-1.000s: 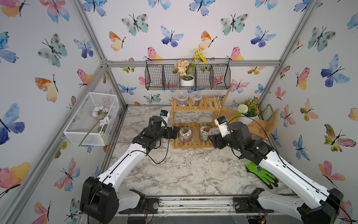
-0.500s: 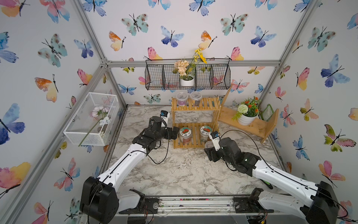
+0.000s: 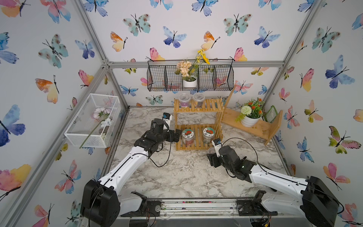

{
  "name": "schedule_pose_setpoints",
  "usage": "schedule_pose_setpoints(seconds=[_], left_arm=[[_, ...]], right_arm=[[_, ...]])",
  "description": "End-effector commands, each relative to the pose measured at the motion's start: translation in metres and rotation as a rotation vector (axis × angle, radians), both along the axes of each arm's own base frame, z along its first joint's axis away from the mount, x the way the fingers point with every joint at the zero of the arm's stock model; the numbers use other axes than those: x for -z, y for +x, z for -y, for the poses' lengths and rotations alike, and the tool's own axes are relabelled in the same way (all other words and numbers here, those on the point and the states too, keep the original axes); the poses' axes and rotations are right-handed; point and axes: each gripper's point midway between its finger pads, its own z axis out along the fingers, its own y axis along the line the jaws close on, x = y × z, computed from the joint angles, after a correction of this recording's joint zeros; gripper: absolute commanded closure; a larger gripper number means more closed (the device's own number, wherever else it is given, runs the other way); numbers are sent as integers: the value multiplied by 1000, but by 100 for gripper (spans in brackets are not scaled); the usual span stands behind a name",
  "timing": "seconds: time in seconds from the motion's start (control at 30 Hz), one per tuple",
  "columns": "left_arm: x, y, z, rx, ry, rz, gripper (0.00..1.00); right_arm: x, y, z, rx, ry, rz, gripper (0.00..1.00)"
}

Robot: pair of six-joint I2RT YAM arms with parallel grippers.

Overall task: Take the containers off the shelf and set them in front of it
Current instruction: Place the container at the center of the board.

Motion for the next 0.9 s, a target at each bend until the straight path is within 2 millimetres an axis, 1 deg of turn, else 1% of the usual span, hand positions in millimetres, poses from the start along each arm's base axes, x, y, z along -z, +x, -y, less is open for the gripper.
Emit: schedule_pose_setpoints(seconds=[0.0, 0.2, 0.3, 0.5, 0.87], left_arm=[[-10, -5, 2, 34, -18, 32, 1], [-9, -7, 2, 41, -16, 30, 1], [-8, -8, 2, 44, -16, 28, 1], [-8, -10, 2, 48, -19, 28, 1], [-9, -13, -1, 43, -16, 32, 1]], right_arm=[[5, 7, 3, 58, 20, 28, 39], [26, 8, 9, 98, 1, 11, 39], [33, 10, 13, 123, -9, 11, 39], [43, 12, 18, 155, -27, 9, 38], [60, 10, 22, 172, -40, -10, 36]])
